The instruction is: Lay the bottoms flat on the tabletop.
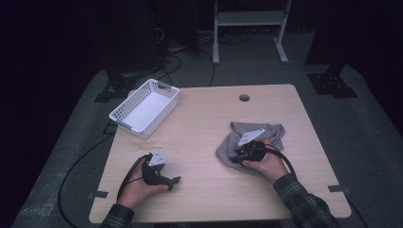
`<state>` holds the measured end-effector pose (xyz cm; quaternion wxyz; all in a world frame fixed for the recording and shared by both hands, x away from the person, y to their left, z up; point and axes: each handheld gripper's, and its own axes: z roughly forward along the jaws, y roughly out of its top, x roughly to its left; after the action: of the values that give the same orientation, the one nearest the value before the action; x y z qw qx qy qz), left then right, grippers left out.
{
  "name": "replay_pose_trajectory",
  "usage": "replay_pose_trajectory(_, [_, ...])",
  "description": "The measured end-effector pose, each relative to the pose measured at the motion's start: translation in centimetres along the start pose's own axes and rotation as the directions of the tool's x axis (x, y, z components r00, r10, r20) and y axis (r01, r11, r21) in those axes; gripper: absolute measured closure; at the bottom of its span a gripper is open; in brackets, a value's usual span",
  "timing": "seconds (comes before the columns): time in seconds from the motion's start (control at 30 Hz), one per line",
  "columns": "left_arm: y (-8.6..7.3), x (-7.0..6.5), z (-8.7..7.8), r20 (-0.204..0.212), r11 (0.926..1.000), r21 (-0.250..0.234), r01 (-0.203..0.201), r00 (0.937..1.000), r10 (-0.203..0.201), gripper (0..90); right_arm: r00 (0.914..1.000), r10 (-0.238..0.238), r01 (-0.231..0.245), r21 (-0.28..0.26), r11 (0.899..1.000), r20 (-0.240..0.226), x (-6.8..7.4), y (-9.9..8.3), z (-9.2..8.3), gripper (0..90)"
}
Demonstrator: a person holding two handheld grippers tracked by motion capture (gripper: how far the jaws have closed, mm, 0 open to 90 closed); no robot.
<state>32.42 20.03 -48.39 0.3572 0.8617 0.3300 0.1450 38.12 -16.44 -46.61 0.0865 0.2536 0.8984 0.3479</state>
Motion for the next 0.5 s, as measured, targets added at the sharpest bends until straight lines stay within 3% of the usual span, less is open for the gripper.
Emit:
replay_pose_trajectory(0.23, [0.0,0.0,0.0,0.0,1.0,0.0,0.0,1.0,0.0,0.0,0.9998,0.003,-0.004,-0.014,1.0,-0.019,1.6,1.2,1.3,80.8])
replay_pose_trajectory(0.5, [0.0,0.0,0.0,0.0,1.0,0.0,0.0,1.0,0.0,0.0,0.9951,0.046,-0.05,-0.051,0.997,-0.088,2.6,2.3,2.5,84.0])
